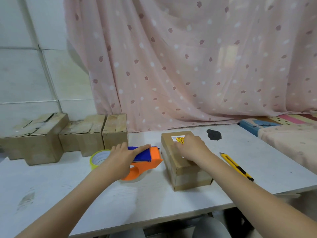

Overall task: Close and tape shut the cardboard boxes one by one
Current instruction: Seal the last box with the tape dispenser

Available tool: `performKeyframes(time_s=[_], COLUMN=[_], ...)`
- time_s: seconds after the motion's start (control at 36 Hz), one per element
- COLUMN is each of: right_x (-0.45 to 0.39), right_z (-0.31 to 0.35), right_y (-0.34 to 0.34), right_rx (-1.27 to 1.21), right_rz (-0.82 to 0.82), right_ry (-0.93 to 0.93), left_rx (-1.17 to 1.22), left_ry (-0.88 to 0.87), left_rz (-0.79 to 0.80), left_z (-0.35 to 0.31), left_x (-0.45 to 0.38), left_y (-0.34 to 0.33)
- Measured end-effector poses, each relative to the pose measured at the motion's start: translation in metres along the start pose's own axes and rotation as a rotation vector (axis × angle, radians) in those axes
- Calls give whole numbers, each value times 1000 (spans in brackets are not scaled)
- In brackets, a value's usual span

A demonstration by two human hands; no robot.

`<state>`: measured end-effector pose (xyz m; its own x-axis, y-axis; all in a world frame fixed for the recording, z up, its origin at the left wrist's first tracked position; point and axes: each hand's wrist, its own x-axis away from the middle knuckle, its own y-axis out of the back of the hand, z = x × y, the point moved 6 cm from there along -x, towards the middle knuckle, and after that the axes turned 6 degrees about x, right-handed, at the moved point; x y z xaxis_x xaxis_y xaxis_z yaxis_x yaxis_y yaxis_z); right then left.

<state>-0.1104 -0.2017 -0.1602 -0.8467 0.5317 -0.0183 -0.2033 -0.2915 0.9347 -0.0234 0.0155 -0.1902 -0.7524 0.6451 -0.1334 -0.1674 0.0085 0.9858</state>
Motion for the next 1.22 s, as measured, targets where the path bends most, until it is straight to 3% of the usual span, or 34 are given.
performKeyframes(time_s=[0.14, 0.22, 0.33, 0.53, 0.75, 0.86, 1.22], right_x=[-52, -86, -52, -33, -24, -20, -31], right_z=[-4, -8, 14, 22, 31, 26, -10], right_y=[-46, -67, -38, -16, -8, 9, 16], right_rx=[226, 335, 293, 371, 377, 394, -56], right_rz=[324, 404, 466, 514, 616, 582, 587], right_ry=[-296, -322, -251, -199, -127, -58, -240], left_rx=[79, 173, 267, 392, 414, 462, 567], left_ry=[-51, -69, -79, -132, -145, -149, -155], left_rz=[136, 269, 376, 248, 233, 250, 173], left_z=[5, 13, 25, 28, 29, 29, 28], left_x=[2, 5, 4, -5, -10, -12, -2], left_y=[5, 7, 9, 26, 23, 21, 25])
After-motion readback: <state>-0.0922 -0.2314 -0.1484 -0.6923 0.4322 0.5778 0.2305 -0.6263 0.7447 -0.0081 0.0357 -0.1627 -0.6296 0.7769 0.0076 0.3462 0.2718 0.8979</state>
